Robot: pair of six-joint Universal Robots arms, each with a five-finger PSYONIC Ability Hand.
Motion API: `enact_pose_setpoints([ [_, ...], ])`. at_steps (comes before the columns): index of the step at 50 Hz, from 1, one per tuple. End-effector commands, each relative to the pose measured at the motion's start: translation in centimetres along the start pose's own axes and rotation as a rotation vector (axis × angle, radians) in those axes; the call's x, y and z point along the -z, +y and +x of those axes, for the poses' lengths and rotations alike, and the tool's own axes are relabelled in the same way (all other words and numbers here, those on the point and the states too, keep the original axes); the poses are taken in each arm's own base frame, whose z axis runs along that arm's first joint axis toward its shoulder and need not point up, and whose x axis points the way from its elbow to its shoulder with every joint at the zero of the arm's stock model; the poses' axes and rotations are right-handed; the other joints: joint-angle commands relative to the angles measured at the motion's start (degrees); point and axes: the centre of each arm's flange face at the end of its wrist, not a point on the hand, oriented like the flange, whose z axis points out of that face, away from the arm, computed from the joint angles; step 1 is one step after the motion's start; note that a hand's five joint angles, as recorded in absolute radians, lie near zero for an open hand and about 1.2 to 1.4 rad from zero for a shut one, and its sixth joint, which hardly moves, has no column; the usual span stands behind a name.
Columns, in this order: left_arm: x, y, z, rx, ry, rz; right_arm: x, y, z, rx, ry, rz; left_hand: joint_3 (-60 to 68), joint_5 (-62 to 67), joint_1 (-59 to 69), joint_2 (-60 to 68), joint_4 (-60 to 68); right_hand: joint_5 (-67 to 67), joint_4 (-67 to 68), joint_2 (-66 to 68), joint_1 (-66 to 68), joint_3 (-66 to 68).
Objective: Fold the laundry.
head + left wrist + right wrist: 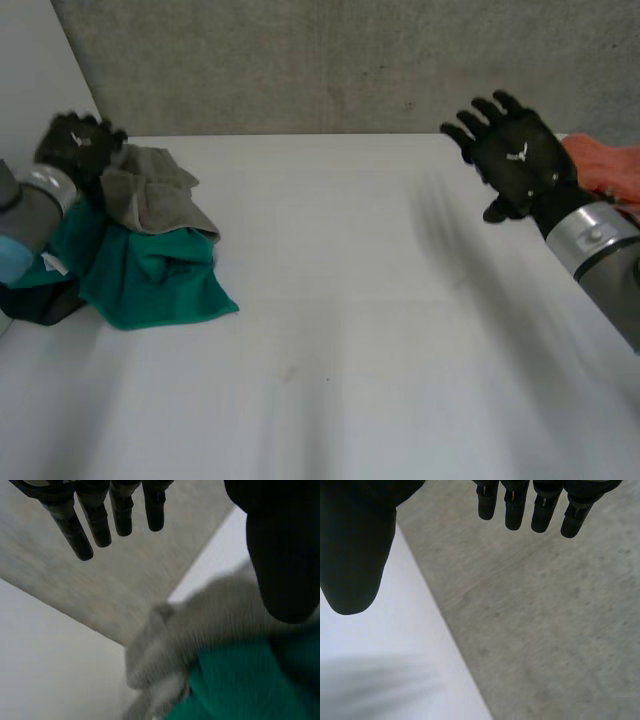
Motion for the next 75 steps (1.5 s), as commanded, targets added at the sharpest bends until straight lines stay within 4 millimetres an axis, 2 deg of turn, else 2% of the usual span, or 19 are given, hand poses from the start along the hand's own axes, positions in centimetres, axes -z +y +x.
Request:
enact_pose_setpoints([
  [1,-3.5,6.0,1.1,-0.008,0.041,0.033,1.2,1.5,-1.2,0.034,-0.023,-0.063,21.24,21.99,21.04,21.06,21.31,-2.4,-1.82,-2.25,-2.75,-1.85],
  [4,-4.1,6.3,1.5,0.011,0.037,0.044,1.5,1.8,-1.6,0.044,-0.033,-0.074,62.39,63.15,62.2,62.21,62.46,-2.4,-1.82,-2.25,-2.75,-1.85],
  [9,-4.1,3.3,1.3,0.037,0.005,0.129,1.6,2.1,-1.2,0.046,-0.024,-0.085,66.18,66.94,65.99,66.0,66.25,-2.4,-1.82,-2.25,-2.75,-1.85],
  [11,-3.2,-1.2,0.0,0.056,-0.039,0.224,1.7,2.5,-0.8,0.047,-0.012,-0.097,66.18,66.94,65.99,66.0,66.25,-2.4,-1.82,-2.25,-2.75,-1.85],
  [18,1.7,-11.8,-1.7,0.197,-0.082,0.451,1.8,2.2,0.0,0.056,0.012,-0.095,66.18,66.94,65.99,66.0,66.25,-2.4,-1.82,-2.25,-2.75,-1.85],
  [19,3.6,-14.7,-1.5,0.245,-0.058,0.517,1.8,2.1,0.1,0.059,0.018,-0.093,66.18,66.94,65.99,66.0,66.25,-2.4,-1.82,-2.25,-2.75,-1.85],
  [23,8.5,-20.1,0.1,0.36,0.032,0.639,1.9,1.5,0.9,0.069,0.058,-0.093,66.18,66.94,65.99,66.0,66.25,-2.4,-1.82,-2.25,-2.75,-1.85],
  [27,11.8,-22.1,3.4,0.459,0.159,0.667,2.1,1.2,1.4,0.07,0.092,-0.112,66.18,66.94,65.99,66.0,66.25,-2.4,-1.82,-2.25,-2.75,-1.85],
  [29,12.8,-22.5,5.6,0.491,0.227,0.661,2.2,1.1,1.6,0.065,0.099,-0.126,66.18,66.94,65.99,66.0,66.25,-2.4,-1.82,-2.25,-2.75,-1.85],
  [33,14.6,-21.9,12.9,0.522,0.399,0.592,2.6,1.2,1.5,0.043,0.092,-0.166,66.18,66.94,65.99,66.0,66.25,-2.4,-1.82,-2.25,-2.75,-1.85],
  [34,14.5,-21.1,15.7,0.525,0.432,0.547,2.8,1.3,1.4,0.035,0.086,-0.18,66.18,66.94,65.99,66.0,66.25,-2.4,-1.82,-2.25,-2.75,-1.85],
  [38,13.1,-17.7,22.2,0.473,0.473,0.417,3.0,1.5,1.1,0.019,0.069,-0.203,66.18,66.94,65.99,66.0,66.25,-2.4,-1.82,-2.25,-2.75,-1.85],
  [41,12.3,-14.9,25.1,0.365,0.47,0.327,3.1,1.5,1.0,0.013,0.063,-0.212,33.83,34.58,33.63,33.64,33.89,-2.4,-1.82,-2.25,-2.75,-1.85],
  [44,12.7,-14.6,25.6,0.273,0.46,0.313,3.2,1.6,1.0,0.008,0.058,-0.223,15.33,16.08,15.13,15.15,15.4,-2.4,-1.82,-2.25,-2.75,-1.85],
  [48,13.4,-15.9,24.4,0.211,0.431,0.342,3.4,1.8,1.4,-0.009,0.055,-0.251,3.99,4.74,3.79,3.81,4.06,-2.4,-1.82,-2.25,-2.75,-1.85],
  [55,16.5,-18.4,19.1,0.228,0.33,0.371,3.9,0.8,1.6,-0.204,0.004,-0.367,4.8,5.56,4.61,4.62,4.87,-2.4,-1.82,-2.25,-2.75,-1.85],
  [59,18.6,-17.5,17.6,0.233,0.295,0.322,4.0,-0.3,1.8,-0.379,-0.022,-0.424,7.65,8.41,7.46,7.47,7.72,-2.4,-1.82,-2.25,-2.75,-1.85],
  [67,21.7,-12.1,19.6,0.222,0.385,0.16,2.7,0.6,1.5,-0.544,-0.09,-0.484,12.72,13.47,12.52,12.53,12.79,-2.4,-1.82,-2.25,-2.75,-1.85],
  [75,21.3,-11.0,21.7,0.298,0.448,0.176,0.3,1.4,-1.2,-0.561,-0.193,-0.472,11.2,11.96,11.01,11.02,11.27,5.59,6.17,5.74,5.24,6.14],
])
